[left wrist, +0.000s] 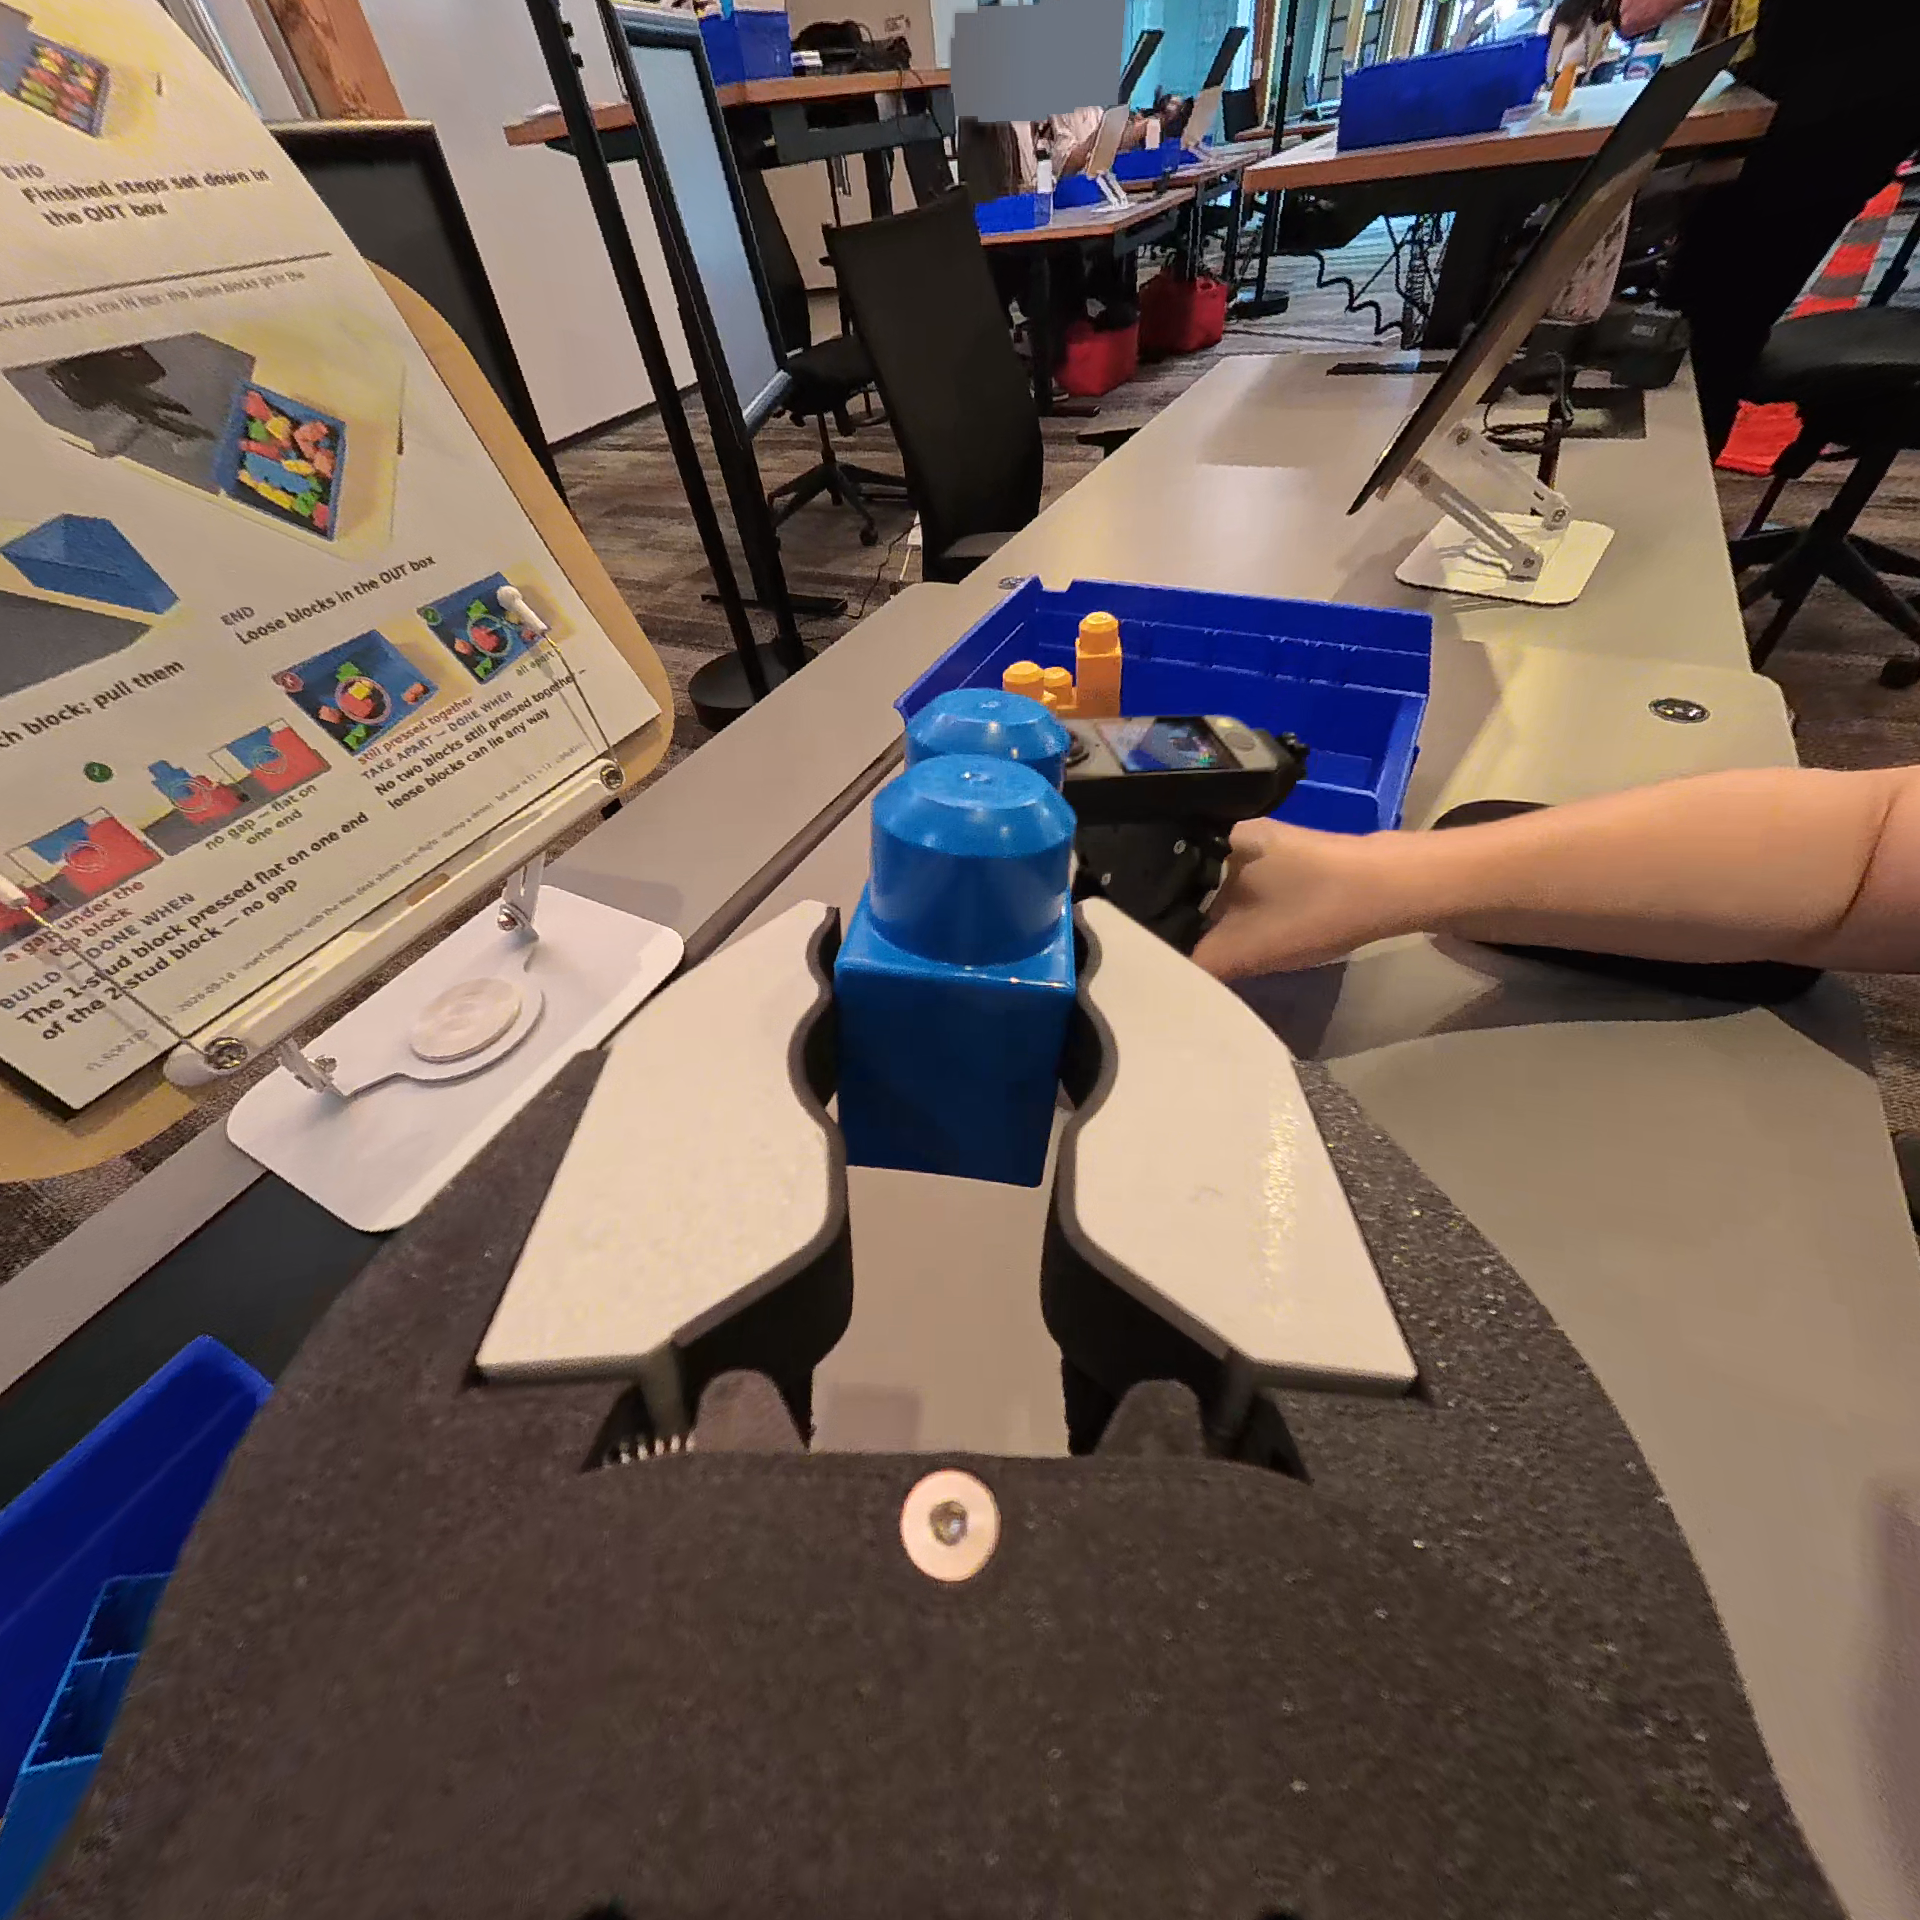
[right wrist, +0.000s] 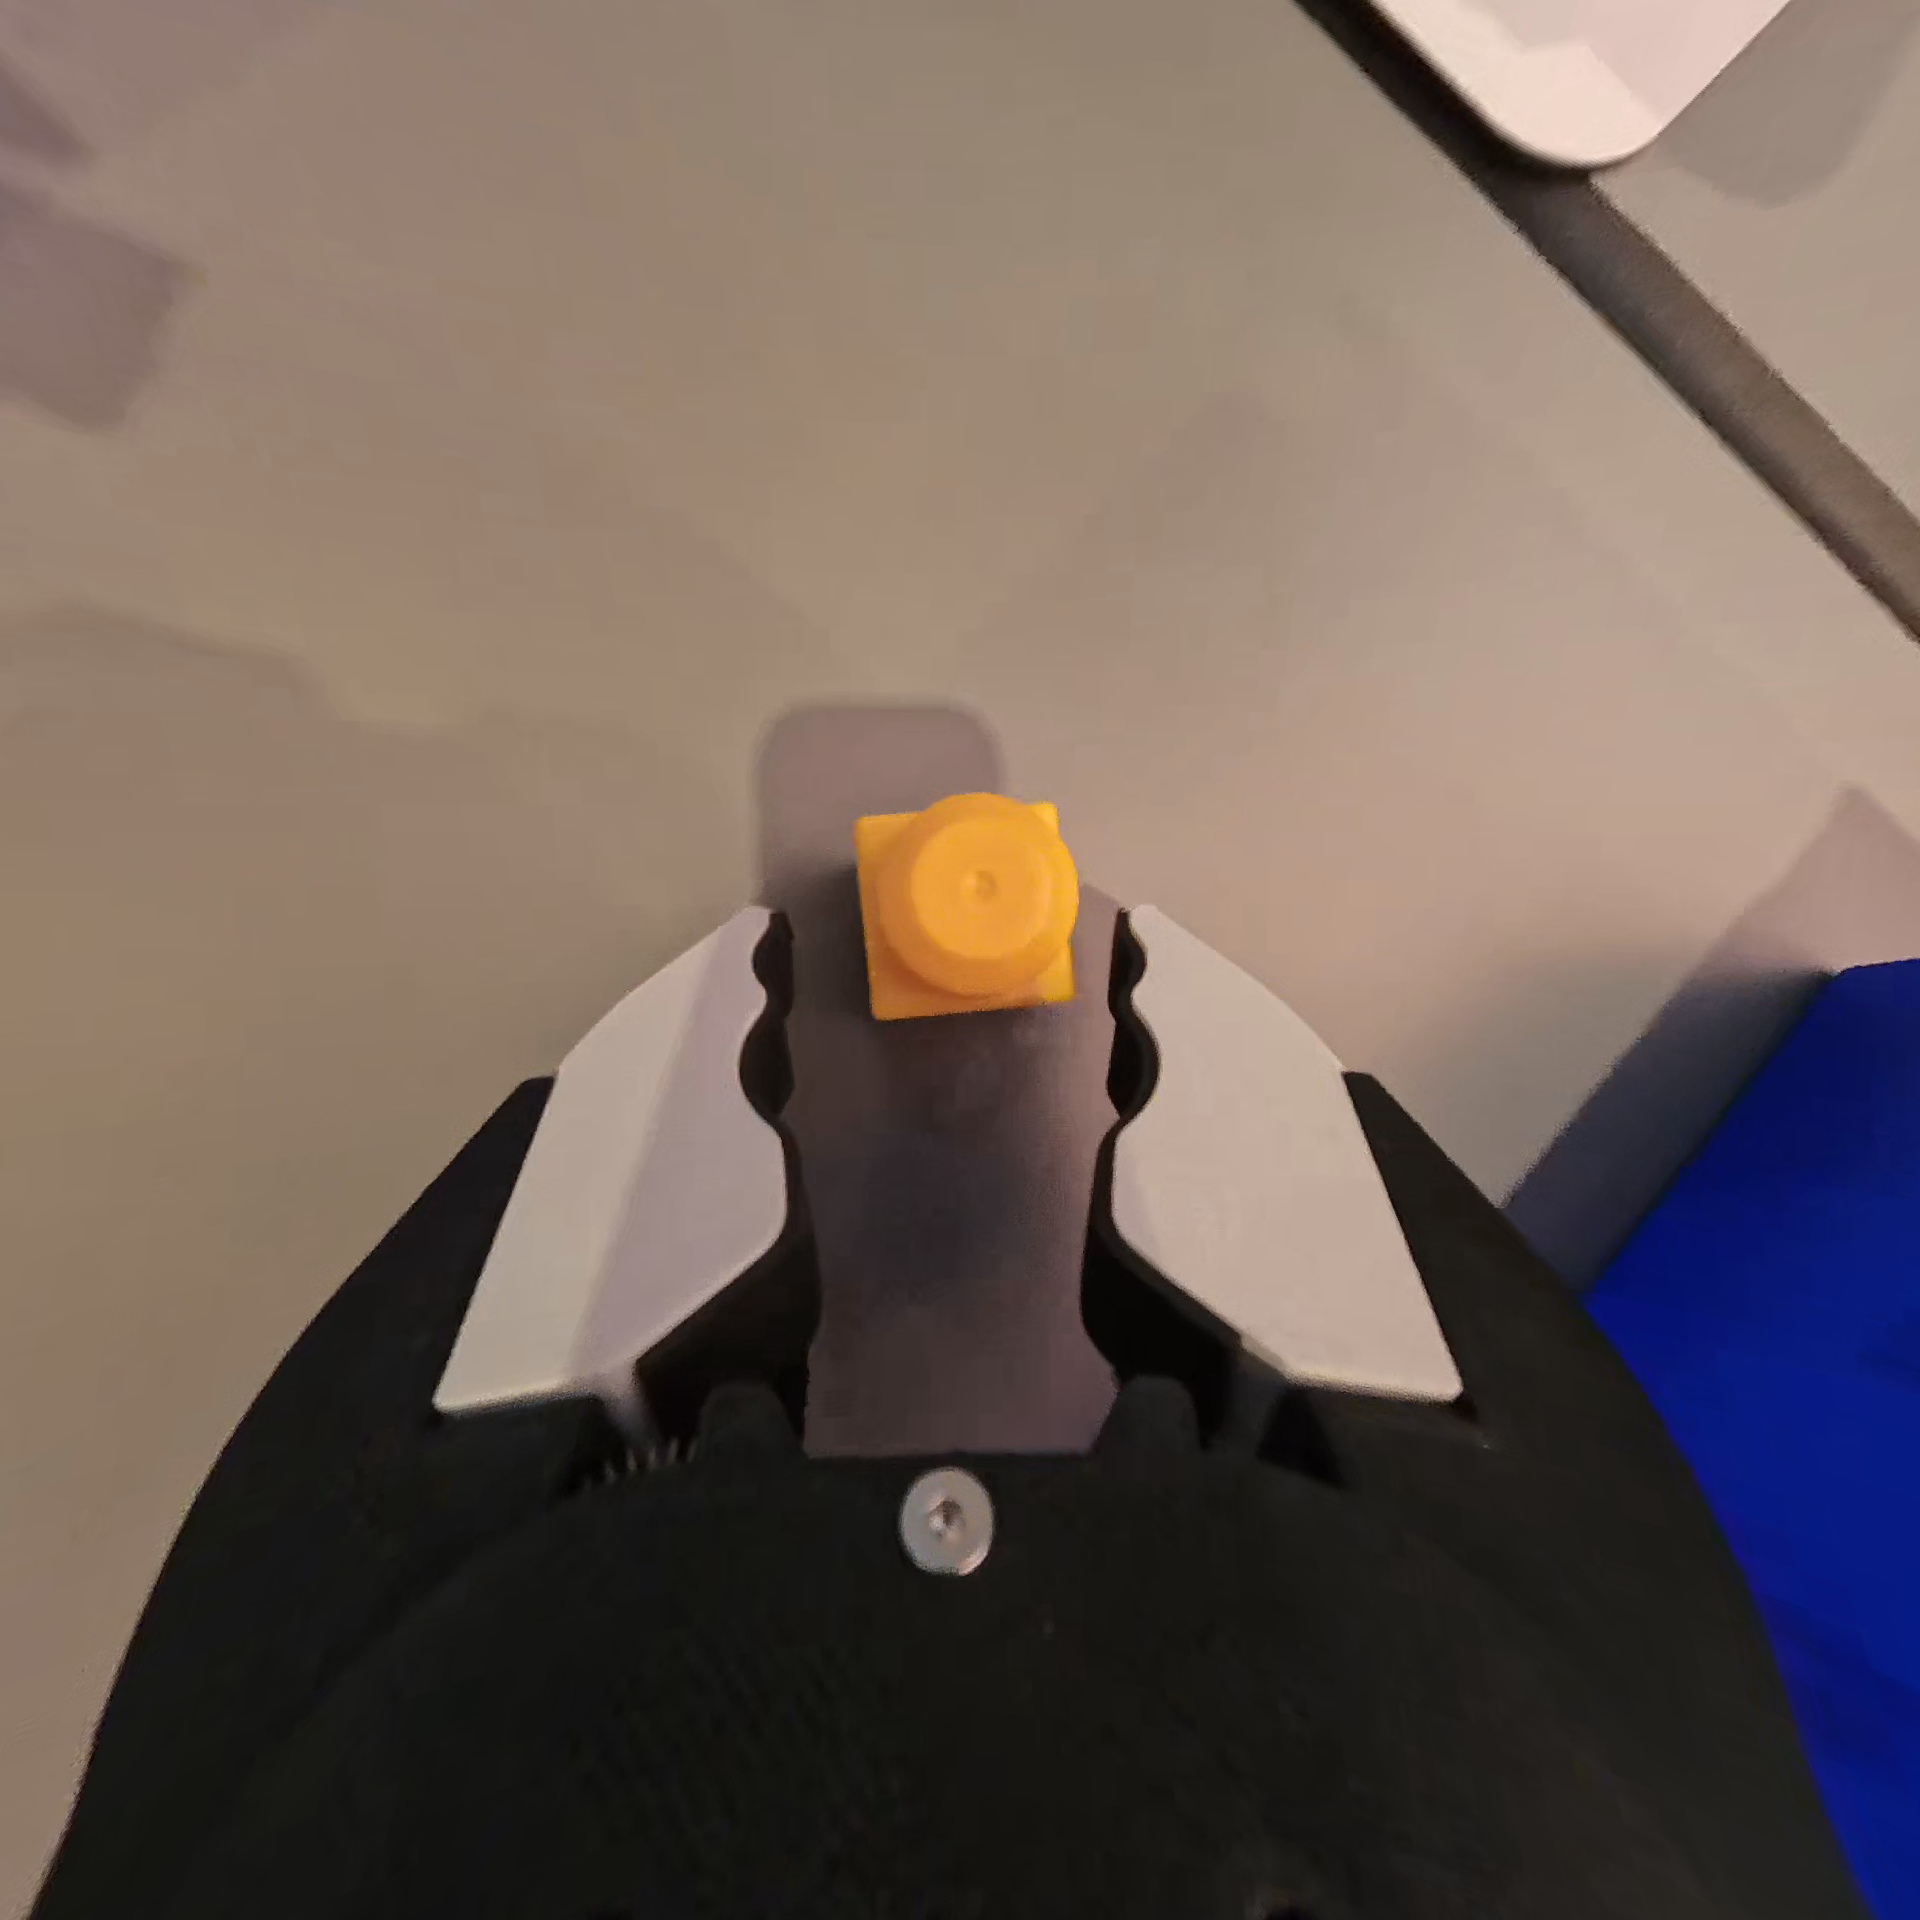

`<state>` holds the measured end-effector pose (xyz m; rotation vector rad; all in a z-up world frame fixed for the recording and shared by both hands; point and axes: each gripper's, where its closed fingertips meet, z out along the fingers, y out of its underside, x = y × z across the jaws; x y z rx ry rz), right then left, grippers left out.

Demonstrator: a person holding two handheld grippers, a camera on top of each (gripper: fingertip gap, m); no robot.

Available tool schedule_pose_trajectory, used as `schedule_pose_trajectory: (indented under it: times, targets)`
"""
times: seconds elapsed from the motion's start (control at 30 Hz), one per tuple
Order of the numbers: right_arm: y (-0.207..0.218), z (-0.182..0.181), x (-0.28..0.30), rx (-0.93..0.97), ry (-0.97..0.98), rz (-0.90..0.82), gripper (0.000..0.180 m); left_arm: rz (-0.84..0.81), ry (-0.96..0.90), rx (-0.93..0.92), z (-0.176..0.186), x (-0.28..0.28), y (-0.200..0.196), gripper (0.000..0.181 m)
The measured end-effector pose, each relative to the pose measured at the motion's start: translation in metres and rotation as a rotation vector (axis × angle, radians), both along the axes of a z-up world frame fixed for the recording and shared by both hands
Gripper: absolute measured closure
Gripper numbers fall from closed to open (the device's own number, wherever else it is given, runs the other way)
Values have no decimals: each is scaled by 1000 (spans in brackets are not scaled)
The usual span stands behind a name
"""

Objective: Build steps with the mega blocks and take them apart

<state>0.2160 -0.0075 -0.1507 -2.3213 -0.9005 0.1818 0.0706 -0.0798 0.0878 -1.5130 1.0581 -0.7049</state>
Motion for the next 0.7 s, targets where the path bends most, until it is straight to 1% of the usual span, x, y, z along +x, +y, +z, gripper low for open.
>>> schedule_pose_trajectory:
  times: [0.07, 0.1, 0.13, 0.2, 0.27, 0.37, 0.47, 0.5, 0.6, 0.7]
  targets:
    - [2, -5, 1, -4, 9, 4, 125, -3, -1, 1, 0, 1, 0, 141]
    - [3, -6, 0, -5, 16, 18, 138, -8, -2, -2, -1, 2, 0, 140]
    - [3, -5, -1, -2, 25, 27, 142, -11, -6, -6, -1, 3, 1, 140]
    - [4, 4, -4, 22, 57, 41, 142, -19, -22, -23, -3, 5, 2, 140]
    - [4, 33, -11, 87, 167, 64, 142, -50, -52, -67, -6, 10, 2, 141]
    - [-7, 101, -22, 174, 425, 129, 142, -110, -102, -197, -19, 23, 2, 141]
    - [-35, 171, -26, 247, 669, 269, 143, -193, -120, -324, -40, 44, -1, 141]
    - [-46, 187, -27, 238, 721, 324, 143, -214, -104, -350, -50, 52, -3, 141]
    - [-77, 206, -32, 122, 802, 467, 142, -277, -55, -400, -74, 75, -13, 141]
    - [-88, 197, -35, 35, 761, 535, 142, -314, -8, -419, -89, 89, -23, 141]
